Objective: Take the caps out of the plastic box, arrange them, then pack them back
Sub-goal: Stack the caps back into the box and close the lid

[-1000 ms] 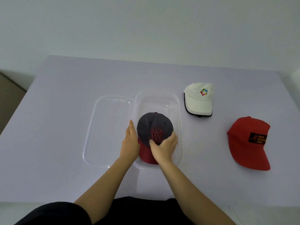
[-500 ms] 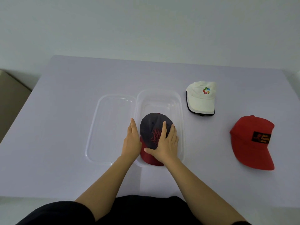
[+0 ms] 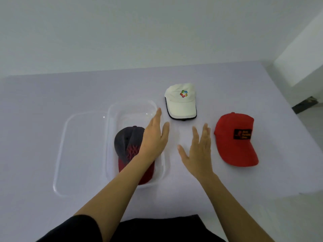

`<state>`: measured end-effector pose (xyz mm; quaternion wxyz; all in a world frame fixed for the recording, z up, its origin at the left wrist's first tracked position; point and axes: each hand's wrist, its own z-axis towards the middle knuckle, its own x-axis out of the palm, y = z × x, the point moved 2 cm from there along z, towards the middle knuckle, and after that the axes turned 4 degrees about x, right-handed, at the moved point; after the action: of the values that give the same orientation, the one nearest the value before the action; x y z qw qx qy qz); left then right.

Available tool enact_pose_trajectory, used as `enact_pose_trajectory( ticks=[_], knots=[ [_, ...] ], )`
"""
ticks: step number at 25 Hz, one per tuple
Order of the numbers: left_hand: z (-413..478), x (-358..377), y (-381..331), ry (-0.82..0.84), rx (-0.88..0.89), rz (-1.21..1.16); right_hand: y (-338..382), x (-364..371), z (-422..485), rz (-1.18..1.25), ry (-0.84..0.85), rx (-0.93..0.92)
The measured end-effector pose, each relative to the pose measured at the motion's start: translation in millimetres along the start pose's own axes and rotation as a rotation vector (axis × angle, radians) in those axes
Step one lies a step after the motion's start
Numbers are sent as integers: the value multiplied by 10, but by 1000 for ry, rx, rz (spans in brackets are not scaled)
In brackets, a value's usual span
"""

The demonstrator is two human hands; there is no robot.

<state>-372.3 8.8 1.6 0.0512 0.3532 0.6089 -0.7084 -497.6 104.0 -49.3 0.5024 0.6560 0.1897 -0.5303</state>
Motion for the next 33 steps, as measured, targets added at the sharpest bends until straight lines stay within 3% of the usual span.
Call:
enact_pose_trajectory(
  ticks=[2,6,8,12,18,25,33],
  knots=[
    [120,398,-170,108,-38,-98,-549,-190,47,-12,-23,149],
    [373,1143,-426,442,-288,-321,-1481,-519,149,-16,50,391],
    [532,1479,-505,478,-343,-363,-1830,-604,227,32,142,480],
    [790,1984,-590,542,-452,-444,-2202,-524,279,120,336,457],
    [886,2271,-668,696,-513,-528,-2279,-421,218,75,295,444],
    [932,1996,-714,725,-452,-526,-2038,-460,181,141,191,357],
    [1053,180,-735,529,-217,-413,-528,-520,378,342,128,97]
  ],
)
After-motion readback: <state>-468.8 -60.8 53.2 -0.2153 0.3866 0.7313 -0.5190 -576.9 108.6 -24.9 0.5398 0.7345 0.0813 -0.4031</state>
